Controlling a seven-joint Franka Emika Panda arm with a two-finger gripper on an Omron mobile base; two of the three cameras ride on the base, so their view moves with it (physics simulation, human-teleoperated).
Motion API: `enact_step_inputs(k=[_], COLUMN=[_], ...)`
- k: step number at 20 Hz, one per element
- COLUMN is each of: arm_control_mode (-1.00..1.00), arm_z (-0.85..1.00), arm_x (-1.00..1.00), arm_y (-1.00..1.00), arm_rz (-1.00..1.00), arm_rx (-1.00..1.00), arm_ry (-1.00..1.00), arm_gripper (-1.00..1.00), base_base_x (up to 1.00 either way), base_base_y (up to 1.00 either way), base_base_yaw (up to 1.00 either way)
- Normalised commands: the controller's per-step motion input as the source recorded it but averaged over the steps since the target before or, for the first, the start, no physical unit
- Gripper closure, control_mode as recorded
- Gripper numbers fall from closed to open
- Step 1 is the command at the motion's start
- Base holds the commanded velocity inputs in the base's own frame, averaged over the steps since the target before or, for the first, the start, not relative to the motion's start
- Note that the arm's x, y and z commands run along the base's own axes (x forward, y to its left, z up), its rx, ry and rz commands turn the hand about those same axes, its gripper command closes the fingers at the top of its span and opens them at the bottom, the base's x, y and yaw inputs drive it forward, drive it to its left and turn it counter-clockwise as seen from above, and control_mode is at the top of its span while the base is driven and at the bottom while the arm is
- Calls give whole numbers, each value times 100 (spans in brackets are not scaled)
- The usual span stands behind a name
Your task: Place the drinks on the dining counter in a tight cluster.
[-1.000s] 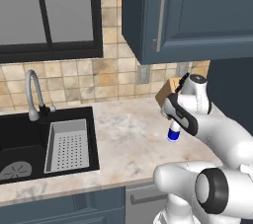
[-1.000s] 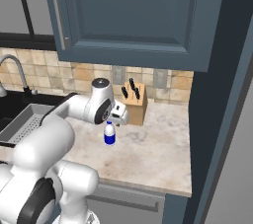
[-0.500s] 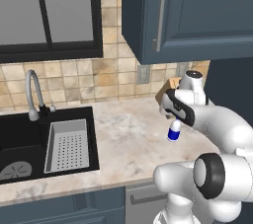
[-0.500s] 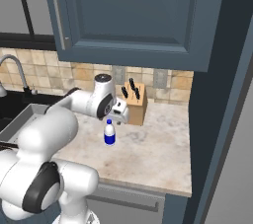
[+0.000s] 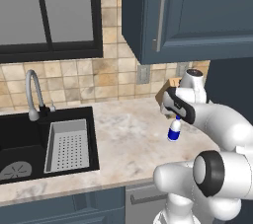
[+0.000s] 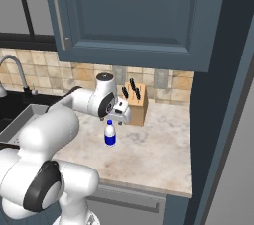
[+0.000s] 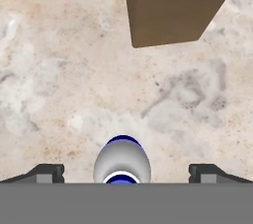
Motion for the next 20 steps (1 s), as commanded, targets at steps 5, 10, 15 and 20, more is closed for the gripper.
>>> enact_step_inputs(k=[5,10,15,20], arm_control_mode=[-100,-100,-100,-100], arm_z=[-19,-18,-10,-5], arm_x=[0,0,0,0], arm_y=[0,0,0,0], arm_rz=[0,0,0,0], arm_rx=[0,0,0,0], arm_ry=[0,0,0,0], arm_gripper=[-100,-100,-100,-100], base_base_x=[0,0,0,0], base_base_y=[0,0,0,0], base_base_yaw=[0,0,0,0])
